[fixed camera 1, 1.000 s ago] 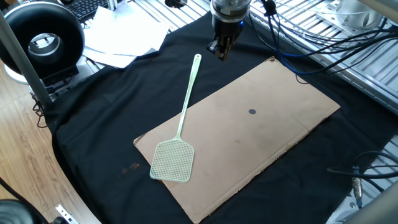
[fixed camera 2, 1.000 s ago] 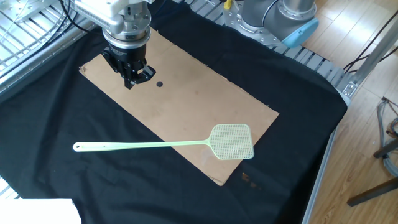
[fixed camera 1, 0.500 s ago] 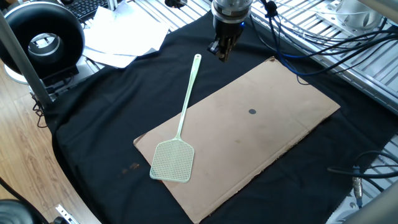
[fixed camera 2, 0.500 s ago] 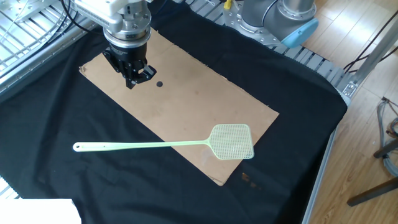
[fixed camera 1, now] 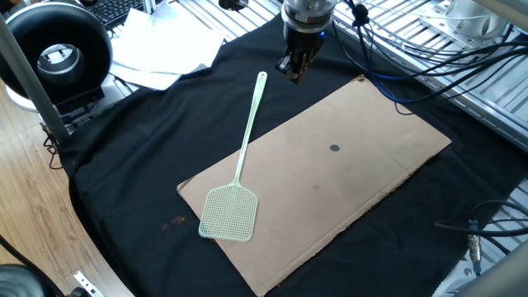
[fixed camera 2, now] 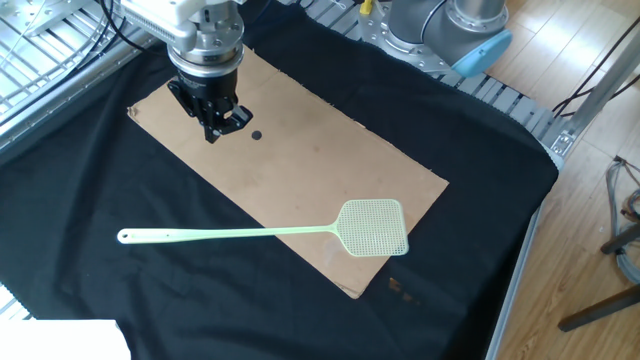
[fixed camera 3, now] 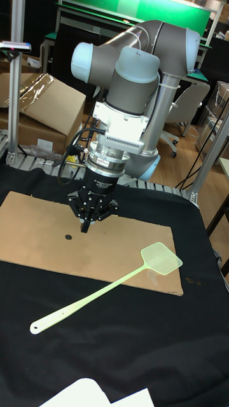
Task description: Swat with a flyswatter
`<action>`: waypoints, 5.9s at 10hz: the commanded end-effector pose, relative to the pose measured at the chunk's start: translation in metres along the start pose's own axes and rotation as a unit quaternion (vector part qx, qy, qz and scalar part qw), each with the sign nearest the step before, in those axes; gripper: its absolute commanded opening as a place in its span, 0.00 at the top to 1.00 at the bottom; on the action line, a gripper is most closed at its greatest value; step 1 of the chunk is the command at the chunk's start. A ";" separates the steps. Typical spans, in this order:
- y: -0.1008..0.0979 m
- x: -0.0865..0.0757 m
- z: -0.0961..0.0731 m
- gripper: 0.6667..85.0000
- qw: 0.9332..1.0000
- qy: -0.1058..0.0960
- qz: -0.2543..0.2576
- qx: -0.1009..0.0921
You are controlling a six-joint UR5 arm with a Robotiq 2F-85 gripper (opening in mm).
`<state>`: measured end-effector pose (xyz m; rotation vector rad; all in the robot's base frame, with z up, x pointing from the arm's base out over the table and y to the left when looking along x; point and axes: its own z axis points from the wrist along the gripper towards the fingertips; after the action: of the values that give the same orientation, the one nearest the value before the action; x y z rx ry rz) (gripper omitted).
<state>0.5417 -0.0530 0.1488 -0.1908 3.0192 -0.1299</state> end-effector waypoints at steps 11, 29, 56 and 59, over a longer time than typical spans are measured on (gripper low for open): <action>0.000 -0.007 0.005 0.87 1.000 -0.011 0.007 0.003; 0.008 -0.020 0.015 0.86 0.996 -0.046 0.067 0.042; 0.059 -0.004 0.003 0.53 0.987 -0.027 0.120 -0.102; 0.049 -0.002 0.011 0.53 0.991 -0.036 0.096 -0.081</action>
<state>0.5422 -0.0003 0.1356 0.0785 2.9504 0.1497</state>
